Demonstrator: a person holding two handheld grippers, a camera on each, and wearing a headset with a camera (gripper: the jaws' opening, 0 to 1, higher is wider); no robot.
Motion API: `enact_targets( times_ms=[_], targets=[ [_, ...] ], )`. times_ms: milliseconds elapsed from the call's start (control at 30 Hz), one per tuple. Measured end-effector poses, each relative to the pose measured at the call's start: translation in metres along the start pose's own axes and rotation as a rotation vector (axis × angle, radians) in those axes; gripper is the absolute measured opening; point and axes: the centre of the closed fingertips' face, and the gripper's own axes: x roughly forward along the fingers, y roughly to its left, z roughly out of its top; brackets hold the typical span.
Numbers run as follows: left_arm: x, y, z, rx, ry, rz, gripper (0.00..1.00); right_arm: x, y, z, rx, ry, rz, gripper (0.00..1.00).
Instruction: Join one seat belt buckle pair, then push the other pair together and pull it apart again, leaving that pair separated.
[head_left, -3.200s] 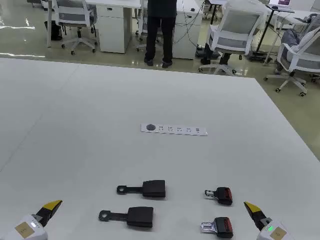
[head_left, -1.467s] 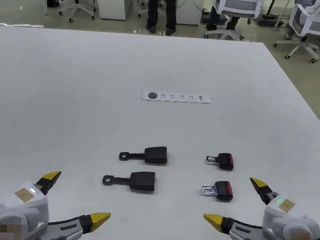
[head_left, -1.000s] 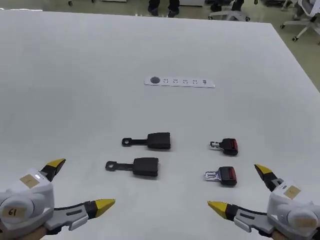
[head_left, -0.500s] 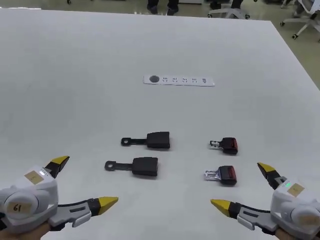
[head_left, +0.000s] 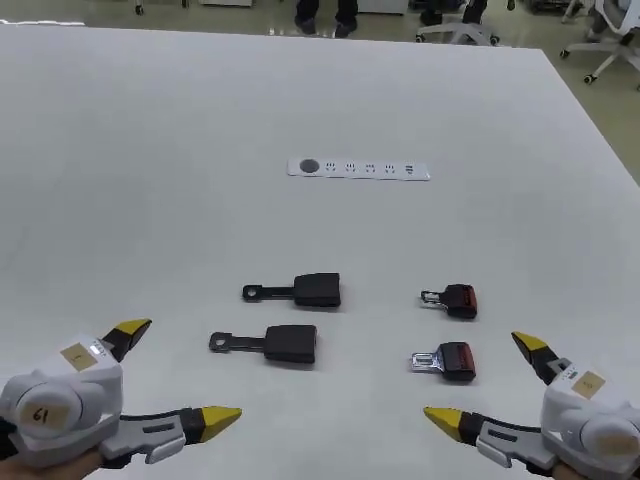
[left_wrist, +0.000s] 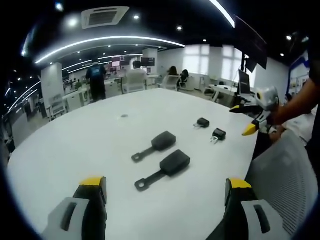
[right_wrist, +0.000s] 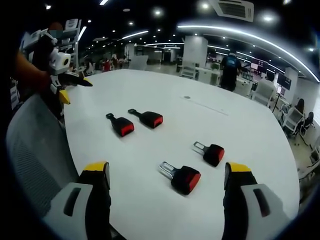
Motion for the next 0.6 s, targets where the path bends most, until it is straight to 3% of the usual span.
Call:
enact_targets(
  times_ms=[67,267,467,533,600],
  targets=[
    [0.003,-0.001,-0.001,0.014,0.016,-0.020,1.00,0.003,-0.002,-0.003,-0.002,0.013,0.008,0.95],
    [0.013,0.001,0.008,0.045,0.011,-0.080,0.98,0.011,-0.009,-0.010,-0.026,0.046,0.038,0.91],
    [0.024,0.002,0.008,0.094,0.056,-0.146,0.98,0.018,-0.016,-0.013,-0.045,0.083,0.081,0.90],
    [0.027,0.011,0.006,0.101,0.061,-0.157,0.97,0.021,-0.018,-0.013,-0.041,0.086,0.099,0.88],
    [0.031,0.008,0.005,0.111,0.079,-0.188,0.96,0.024,-0.018,-0.014,-0.053,0.098,0.118,0.87]
  ],
)
